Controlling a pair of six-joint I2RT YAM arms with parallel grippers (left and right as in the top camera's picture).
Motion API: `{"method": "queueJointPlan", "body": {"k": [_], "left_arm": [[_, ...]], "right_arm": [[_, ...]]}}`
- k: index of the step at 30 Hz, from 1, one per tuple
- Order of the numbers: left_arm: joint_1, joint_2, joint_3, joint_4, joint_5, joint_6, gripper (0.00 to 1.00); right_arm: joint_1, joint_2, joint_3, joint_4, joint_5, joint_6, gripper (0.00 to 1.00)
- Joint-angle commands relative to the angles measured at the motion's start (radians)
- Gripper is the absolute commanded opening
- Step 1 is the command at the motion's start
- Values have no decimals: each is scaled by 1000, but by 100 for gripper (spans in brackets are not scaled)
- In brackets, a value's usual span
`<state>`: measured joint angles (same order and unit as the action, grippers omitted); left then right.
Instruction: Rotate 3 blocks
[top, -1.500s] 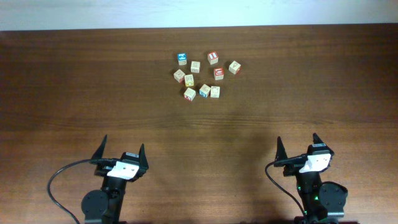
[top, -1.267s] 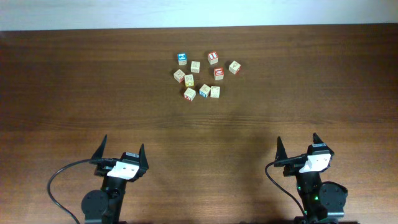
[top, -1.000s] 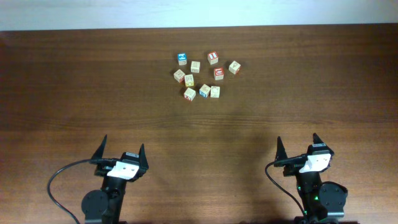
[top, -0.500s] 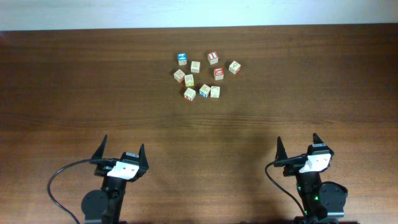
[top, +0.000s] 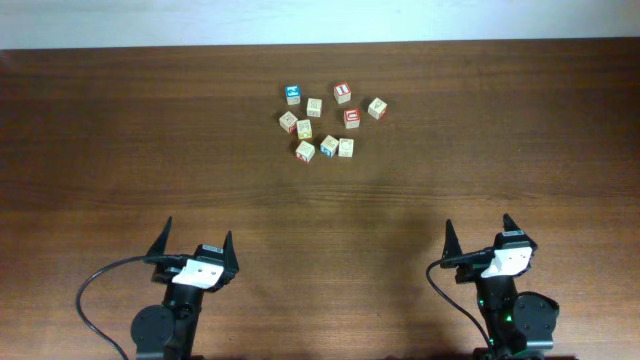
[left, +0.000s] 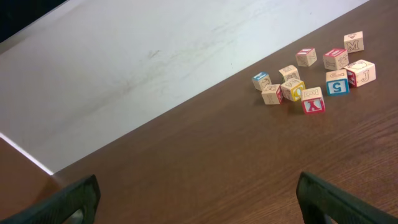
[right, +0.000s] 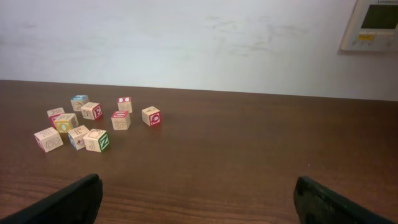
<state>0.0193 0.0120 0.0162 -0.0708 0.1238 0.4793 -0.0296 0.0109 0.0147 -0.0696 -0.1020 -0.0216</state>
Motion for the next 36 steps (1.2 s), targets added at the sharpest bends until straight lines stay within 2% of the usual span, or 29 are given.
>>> {"method": "queueJointPlan", "body": {"k": [1, 7, 10, 15, 19, 22, 28, 32, 36], "left_arm": [[1, -7, -8, 2, 0, 16, 99], [1, -7, -8, 2, 1, 16, 99], [2, -7, -7, 2, 10, 16, 99], [2, -7, -2, 41, 34, 4, 99], [1, 18, 105, -37, 65, -22, 99], [1, 81, 239, -135, 68, -22, 99], [1, 304, 514, -298, 103, -24, 99], [2, 544, 688, -352, 103, -40, 99], [1, 898, 1002, -489, 160, -44, 99]], "right_arm": [[-5, -7, -9, 0, 8, 11, 98], [-5, -7, -9, 0, 8, 11, 98], [-5, -8, -9, 67, -53, 12, 98], [-5, -6, -3, 82, -116, 22, 98], [-5, 57, 106, 81, -151, 64, 98], [-5, 212, 233, 76, -220, 64, 98], [-5, 669, 645, -71, -366, 63, 98], [-5, 892, 866, -197, -375, 63, 98], [-4, 1123, 1128, -401, -404, 63, 98]]}}
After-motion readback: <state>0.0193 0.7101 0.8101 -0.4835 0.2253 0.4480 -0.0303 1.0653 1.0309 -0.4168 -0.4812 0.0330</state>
